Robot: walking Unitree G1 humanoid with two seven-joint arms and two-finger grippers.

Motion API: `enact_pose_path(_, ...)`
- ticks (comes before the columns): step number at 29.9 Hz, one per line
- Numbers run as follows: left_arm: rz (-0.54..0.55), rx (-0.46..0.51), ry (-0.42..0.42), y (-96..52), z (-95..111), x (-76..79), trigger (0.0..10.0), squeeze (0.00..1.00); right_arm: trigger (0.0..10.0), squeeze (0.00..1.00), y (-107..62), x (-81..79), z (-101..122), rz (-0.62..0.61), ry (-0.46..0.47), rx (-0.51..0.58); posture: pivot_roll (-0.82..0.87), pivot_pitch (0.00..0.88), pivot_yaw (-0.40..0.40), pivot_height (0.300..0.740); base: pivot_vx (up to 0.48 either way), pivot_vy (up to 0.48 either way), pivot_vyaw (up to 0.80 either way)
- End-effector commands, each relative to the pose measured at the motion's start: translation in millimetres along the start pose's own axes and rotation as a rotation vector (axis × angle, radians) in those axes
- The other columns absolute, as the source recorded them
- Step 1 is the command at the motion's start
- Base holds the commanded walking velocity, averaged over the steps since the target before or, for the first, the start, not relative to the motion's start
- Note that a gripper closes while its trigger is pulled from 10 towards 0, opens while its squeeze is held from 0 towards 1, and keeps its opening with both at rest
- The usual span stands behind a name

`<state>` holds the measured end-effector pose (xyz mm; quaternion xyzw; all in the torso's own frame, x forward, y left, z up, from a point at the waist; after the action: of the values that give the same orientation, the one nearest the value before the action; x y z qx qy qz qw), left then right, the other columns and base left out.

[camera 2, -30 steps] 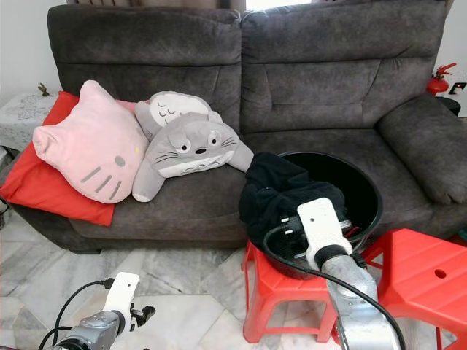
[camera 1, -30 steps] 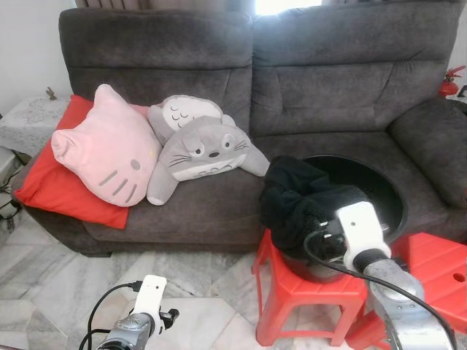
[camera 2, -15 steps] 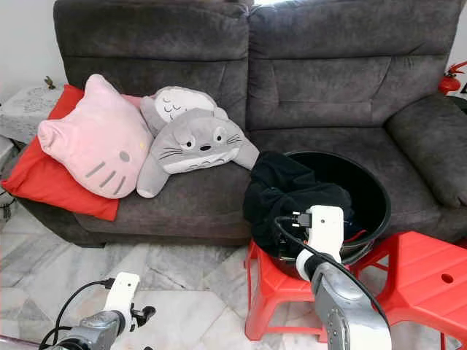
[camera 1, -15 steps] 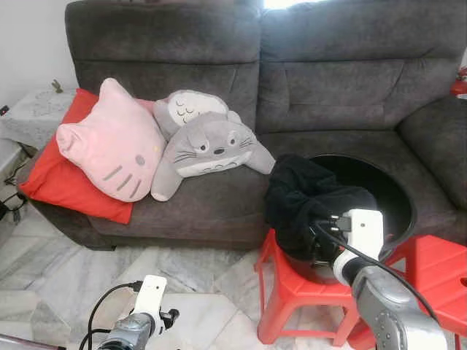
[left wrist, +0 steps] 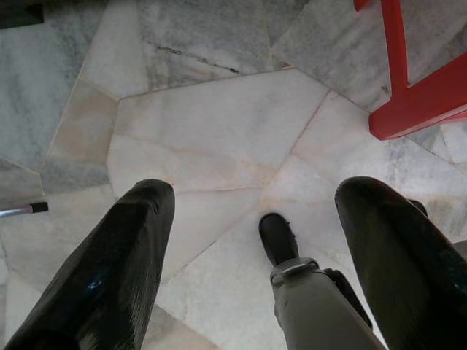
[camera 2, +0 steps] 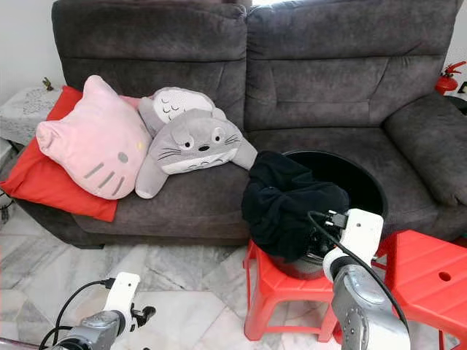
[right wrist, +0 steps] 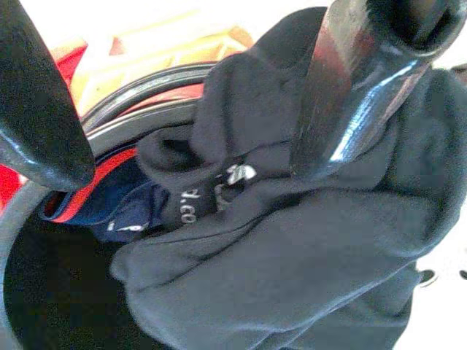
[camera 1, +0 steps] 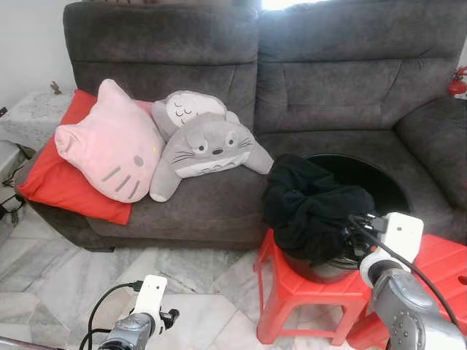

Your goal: Hang hanger

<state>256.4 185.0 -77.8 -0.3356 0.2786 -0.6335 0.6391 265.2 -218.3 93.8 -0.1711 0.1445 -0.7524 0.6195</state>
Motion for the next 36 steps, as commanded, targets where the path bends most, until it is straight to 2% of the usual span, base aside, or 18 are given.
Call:
enact_pose_path(1,0.003,-0.018,0.003,-0.5,-3,-2.7,10.0,0.0,10.0,0.0,0.3,0.5,-1,-0.002,0.021,-0.004,-0.17,0.0,0.037,0.74,0.0,0.0,0.0)
enact_pose_path(6,0.004,-0.018,0.004,-0.5,-3,-3.0,10.0,0.0,10.0,0.0,6.0,2.3,-5,-0.005,0.091,-0.029,-0.17,0.0,0.038,0.74,0.0,0.0,0.0)
enact_pose_path(12,0.004,-0.019,0.006,-0.6,-3,-3.3,10.0,0.0,10.0,0.0,13.4,8.4,-2,-0.015,0.089,-0.02,-0.17,0.0,0.038,0.74,0.0,0.0,0.0)
enact_pose_path(21,0.005,-0.019,0.007,-0.6,-3,-3.3,10.0,0.0,10.0,0.0,21.7,2.8,-9,0.035,0.131,-0.056,-0.17,0.0,0.038,0.74,0.0,0.0,0.0)
enact_pose_path(36,0.007,-0.021,0.017,-0.7,-4,-4.0,10.0,0.0,10.0,0.0,28.0,-4.9,-9,0.13,0.066,-0.058,-0.17,0.0,0.041,0.74,0.0,0.0,0.0)
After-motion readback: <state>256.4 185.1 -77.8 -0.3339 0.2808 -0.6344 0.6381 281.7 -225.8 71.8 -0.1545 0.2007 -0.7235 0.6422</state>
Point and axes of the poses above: a point about 5 cm out from each wrist's last joint towards the gripper, its own y axis pointing out of the wrist towards the gripper, its own z axis along the axis of the wrist's last joint, x = y × z, the point moved 3 cm from there along y, pointing out of the wrist towards the gripper, and after that the axes turned 14 degrees about -y, right-handed, at the moved point
